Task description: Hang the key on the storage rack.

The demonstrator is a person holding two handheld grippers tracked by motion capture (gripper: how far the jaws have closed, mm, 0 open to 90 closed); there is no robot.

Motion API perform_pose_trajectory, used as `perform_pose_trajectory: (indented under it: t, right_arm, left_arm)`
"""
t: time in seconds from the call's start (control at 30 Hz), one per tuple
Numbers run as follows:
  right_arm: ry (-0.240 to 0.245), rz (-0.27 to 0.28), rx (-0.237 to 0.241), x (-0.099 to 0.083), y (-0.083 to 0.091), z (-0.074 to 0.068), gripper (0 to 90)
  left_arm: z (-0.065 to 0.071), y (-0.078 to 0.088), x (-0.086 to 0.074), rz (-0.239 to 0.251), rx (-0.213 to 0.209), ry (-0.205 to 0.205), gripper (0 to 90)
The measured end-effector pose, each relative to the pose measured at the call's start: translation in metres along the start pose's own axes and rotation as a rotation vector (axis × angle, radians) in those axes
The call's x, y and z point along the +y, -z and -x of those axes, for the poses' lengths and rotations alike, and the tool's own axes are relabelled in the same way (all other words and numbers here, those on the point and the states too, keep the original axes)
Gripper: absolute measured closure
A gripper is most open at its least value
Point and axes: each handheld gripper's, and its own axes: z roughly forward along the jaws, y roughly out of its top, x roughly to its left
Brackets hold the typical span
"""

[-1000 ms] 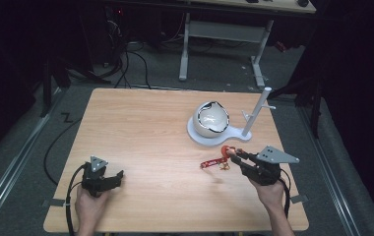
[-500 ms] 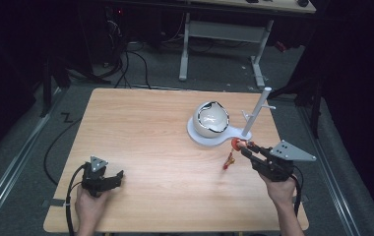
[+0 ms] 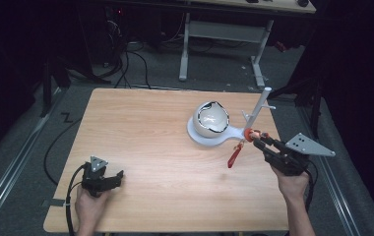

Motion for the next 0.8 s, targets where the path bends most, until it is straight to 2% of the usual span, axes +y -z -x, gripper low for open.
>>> perform_pose_trajectory:
  t: [0.2,0.57,0.8]
  right_arm:
    - [-0.019,0.009,-0.035,0.007,0.007,0.014,69.9]
    - [-0.051,0.022,-0.069,0.015,0.015,0.030,69.9]
    - [-0.070,0.031,-0.129,0.023,0.022,0.042,69.9]
  left_arm:
    - [0.000,0.000,0.000,0.000,0.000,0.000,20.5]
    - [0.000,0.000,0.000,0.000,0.000,0.000,20.4]
    - [0.000,0.000,0.000,0.000,-0.001,-0.006,21.5]
